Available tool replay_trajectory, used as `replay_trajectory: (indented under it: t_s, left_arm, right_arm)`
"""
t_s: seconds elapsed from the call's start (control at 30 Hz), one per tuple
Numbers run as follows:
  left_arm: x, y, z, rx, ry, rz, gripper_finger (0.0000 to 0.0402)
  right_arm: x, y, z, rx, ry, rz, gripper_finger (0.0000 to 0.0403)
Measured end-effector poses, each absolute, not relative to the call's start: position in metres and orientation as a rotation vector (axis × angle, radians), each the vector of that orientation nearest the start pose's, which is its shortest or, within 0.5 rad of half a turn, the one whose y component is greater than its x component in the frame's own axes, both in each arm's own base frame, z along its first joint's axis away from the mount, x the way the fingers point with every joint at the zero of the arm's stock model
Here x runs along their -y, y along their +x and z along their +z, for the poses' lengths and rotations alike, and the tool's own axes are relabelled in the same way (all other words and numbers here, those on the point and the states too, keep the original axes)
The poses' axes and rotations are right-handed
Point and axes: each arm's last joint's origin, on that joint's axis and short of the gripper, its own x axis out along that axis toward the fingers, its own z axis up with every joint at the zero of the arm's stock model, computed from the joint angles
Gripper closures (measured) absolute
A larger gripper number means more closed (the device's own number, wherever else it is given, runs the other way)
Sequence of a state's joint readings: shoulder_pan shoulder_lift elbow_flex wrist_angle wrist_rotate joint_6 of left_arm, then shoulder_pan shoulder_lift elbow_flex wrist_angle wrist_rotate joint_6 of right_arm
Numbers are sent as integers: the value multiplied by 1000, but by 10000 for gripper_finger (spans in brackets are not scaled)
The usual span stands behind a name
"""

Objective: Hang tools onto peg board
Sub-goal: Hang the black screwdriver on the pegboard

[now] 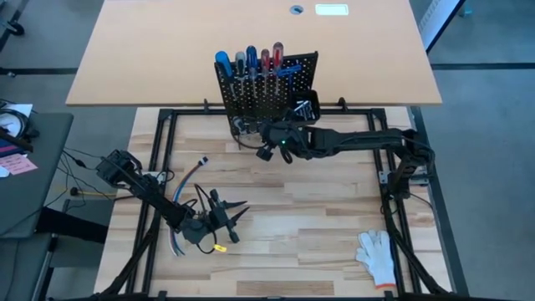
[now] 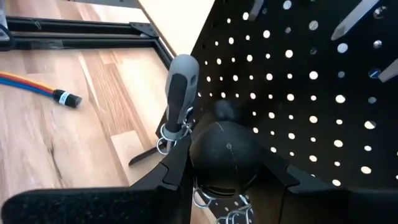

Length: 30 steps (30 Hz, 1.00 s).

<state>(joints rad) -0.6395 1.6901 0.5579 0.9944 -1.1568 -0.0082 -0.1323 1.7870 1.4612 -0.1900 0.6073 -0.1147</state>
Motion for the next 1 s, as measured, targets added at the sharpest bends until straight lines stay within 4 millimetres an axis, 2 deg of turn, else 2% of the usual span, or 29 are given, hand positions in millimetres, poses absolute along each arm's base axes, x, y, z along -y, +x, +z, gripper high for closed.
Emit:
replay_trajectory:
  t_s: [0.47,0.7,0.83,1.0]
  left_arm:
    - [151,247,159,-80,95,516,319]
    - [151,247,159,-80,95,516,319]
    - [151,247,159,-80,95,516,319]
    - [151,247,159,-80,95,516,319]
  right_arm:
    - [76,400,291,-560,-187,-668,293]
    - [67,403,293,-550,-247,-631,293]
    - [56,407,301,-549,-320,-598,293]
    - [47,411,324,-502,-368,-591,293]
